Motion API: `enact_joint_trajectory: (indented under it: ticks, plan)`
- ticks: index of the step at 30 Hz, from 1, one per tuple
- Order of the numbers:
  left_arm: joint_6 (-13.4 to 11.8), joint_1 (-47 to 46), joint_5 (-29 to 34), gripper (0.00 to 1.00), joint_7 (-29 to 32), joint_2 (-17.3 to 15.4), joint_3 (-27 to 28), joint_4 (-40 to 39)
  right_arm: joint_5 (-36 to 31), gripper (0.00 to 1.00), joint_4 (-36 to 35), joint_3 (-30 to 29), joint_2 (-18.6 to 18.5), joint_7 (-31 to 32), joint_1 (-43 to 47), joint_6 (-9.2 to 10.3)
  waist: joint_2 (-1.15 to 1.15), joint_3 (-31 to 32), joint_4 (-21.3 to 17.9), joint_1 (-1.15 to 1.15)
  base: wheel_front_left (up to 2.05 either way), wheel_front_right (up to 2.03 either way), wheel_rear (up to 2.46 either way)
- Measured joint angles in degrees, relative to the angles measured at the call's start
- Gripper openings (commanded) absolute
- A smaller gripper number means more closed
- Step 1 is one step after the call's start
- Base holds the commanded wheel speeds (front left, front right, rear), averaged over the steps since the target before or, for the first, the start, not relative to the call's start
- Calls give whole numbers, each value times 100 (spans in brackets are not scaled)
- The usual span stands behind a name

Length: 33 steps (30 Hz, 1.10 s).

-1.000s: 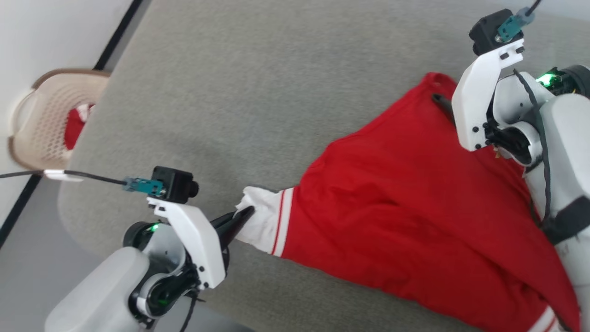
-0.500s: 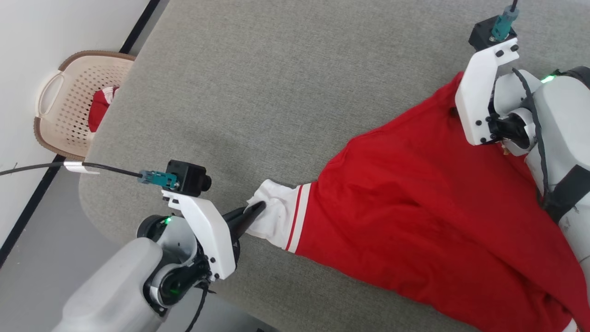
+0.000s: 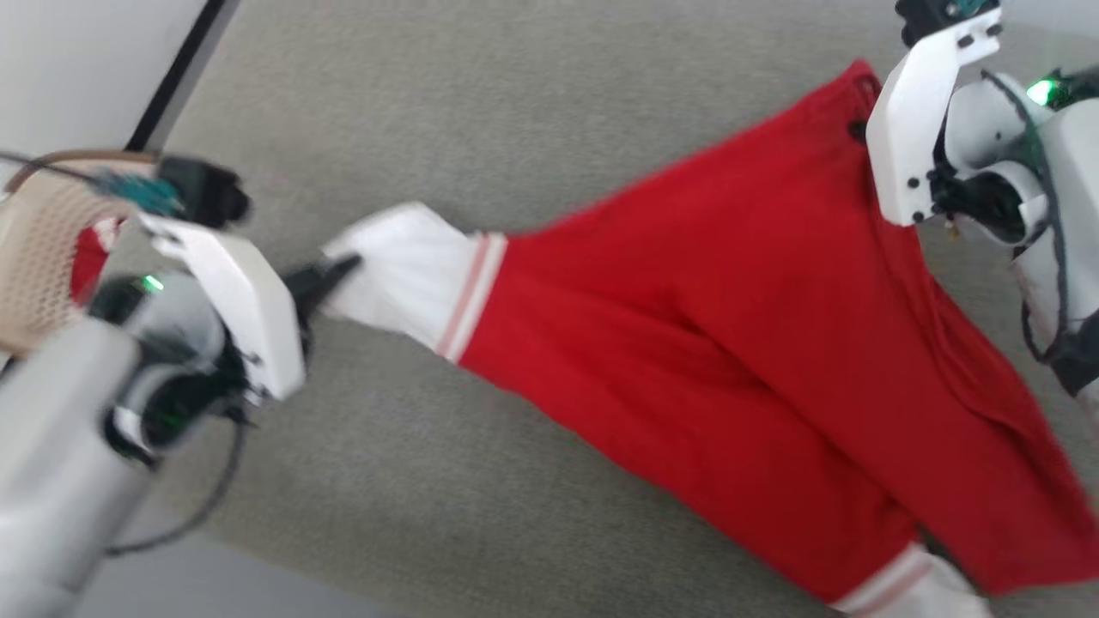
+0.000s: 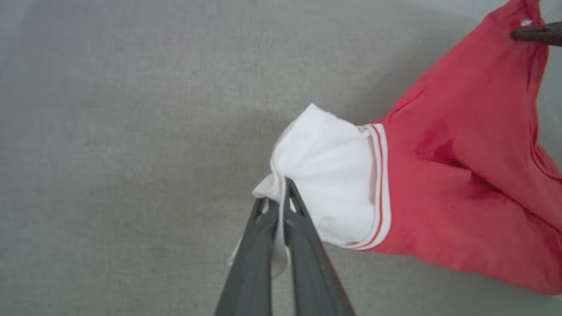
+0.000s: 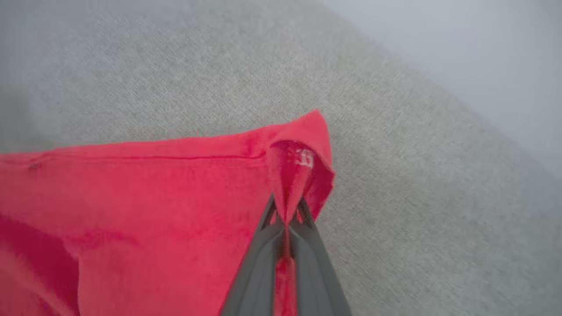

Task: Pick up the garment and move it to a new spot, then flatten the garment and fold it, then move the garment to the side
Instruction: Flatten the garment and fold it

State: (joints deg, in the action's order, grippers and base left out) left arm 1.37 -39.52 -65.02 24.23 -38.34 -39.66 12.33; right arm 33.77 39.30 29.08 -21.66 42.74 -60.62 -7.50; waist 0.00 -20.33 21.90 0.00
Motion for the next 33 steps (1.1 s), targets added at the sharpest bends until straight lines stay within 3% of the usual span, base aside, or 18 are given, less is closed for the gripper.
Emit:
enact_joint_trajectory:
  ticks: [4,9,16,22,30,31,33]
  plan:
    - [-107,-471,19,0,389,-374,155,-145,77,0,-532,-153,-183,-42,4,0,0,114,-302,0,0,0,0]
    - [-215,-1122,97,0,817,-603,272,-145,11,0,-1104,-565,-290,-36,24,0,0,243,-668,0,0,0,0]
    - [-109,-2184,557,0,818,-424,266,445,-499,0,-1326,-1267,-155,-197,-37,-1,0,350,-1093,0,0,0,0]
    - [115,-3377,1332,0,-164,2,282,1414,-1391,0,-925,-1831,278,-1082,-562,-1,0,286,-1334,0,0,0,0]
    - [283,-4759,2438,0,-2561,505,316,2416,-3052,0,-307,-2849,814,-3451,-1363,-2,0,183,-1484,0,0,0,0]
    - [393,-4838,2561,0,-3005,590,277,2555,-3322,0,-123,-2998,913,-3728,-1417,-2,0,203,-1484,0,0,0,0]
    - [480,-4816,2564,0,-3262,645,194,2680,-3457,0,80,-3015,954,-3876,-1390,-2,0,232,-1471,0,0,0,0]
